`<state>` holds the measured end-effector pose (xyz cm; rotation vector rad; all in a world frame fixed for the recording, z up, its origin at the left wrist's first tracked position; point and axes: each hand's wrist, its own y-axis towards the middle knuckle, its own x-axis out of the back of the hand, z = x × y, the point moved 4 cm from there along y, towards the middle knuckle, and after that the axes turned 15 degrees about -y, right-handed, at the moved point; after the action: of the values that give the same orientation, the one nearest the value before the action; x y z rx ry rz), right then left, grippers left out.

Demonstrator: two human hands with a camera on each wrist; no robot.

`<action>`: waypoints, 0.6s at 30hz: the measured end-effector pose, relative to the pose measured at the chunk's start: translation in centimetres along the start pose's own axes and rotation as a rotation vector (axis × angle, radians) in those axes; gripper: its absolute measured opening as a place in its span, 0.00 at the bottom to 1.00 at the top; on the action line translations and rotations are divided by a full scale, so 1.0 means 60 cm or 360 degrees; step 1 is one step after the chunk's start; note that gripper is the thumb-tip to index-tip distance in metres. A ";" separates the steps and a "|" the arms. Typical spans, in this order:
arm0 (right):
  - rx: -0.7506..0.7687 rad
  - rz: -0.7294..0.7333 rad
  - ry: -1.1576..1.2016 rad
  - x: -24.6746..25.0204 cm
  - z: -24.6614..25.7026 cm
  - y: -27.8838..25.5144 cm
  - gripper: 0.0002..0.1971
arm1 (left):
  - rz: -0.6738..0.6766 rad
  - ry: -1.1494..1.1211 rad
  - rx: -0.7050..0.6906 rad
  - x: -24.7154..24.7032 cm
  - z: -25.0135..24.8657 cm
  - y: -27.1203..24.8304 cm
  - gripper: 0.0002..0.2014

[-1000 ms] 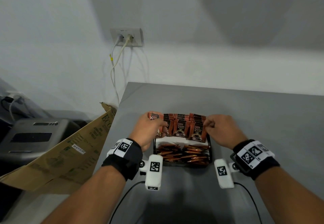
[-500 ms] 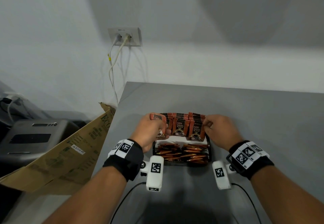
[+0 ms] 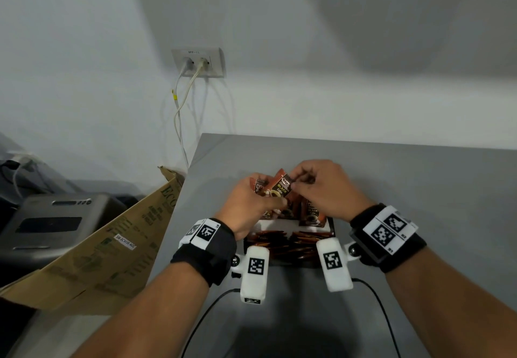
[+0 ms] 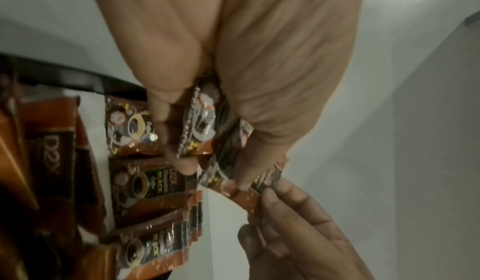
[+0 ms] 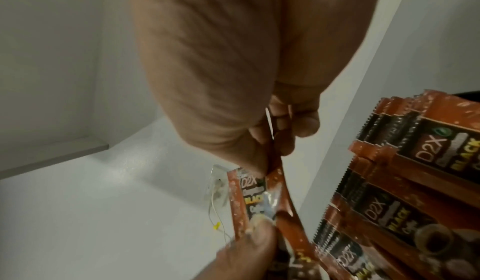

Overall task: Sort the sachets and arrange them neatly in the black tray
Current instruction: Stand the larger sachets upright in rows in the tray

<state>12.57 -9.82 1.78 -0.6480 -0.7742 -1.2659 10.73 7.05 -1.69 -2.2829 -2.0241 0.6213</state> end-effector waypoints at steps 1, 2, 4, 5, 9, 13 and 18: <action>-0.0011 -0.0009 -0.0030 0.004 -0.002 0.005 0.07 | -0.0052 -0.0020 -0.0004 0.009 -0.003 0.000 0.12; -0.0015 -0.0004 -0.0102 0.007 -0.004 0.010 0.07 | -0.0123 -0.0044 -0.0016 0.020 -0.006 0.001 0.09; -0.0022 0.0073 -0.0261 0.001 -0.011 0.016 0.07 | -0.0235 -0.0114 -0.0037 0.042 -0.008 0.001 0.07; -0.0026 0.0134 -0.0338 -0.007 -0.014 0.018 0.08 | -0.0261 -0.0142 -0.0044 0.050 -0.008 0.002 0.08; -0.0017 0.0316 -0.0636 -0.054 -0.028 0.024 0.13 | -0.0386 -0.0263 0.0043 0.070 0.001 -0.001 0.12; 0.0001 0.0380 -0.0787 -0.080 -0.034 0.025 0.14 | -0.0371 -0.0296 0.0086 0.075 0.006 -0.005 0.14; 0.0023 0.0348 -0.0846 -0.086 -0.035 0.028 0.14 | -0.0361 -0.0204 0.0081 0.078 0.012 -0.002 0.14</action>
<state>13.89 -8.15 -3.62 -1.0486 -1.1102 -0.8917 10.75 11.40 -3.63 -1.9937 -2.2522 0.8088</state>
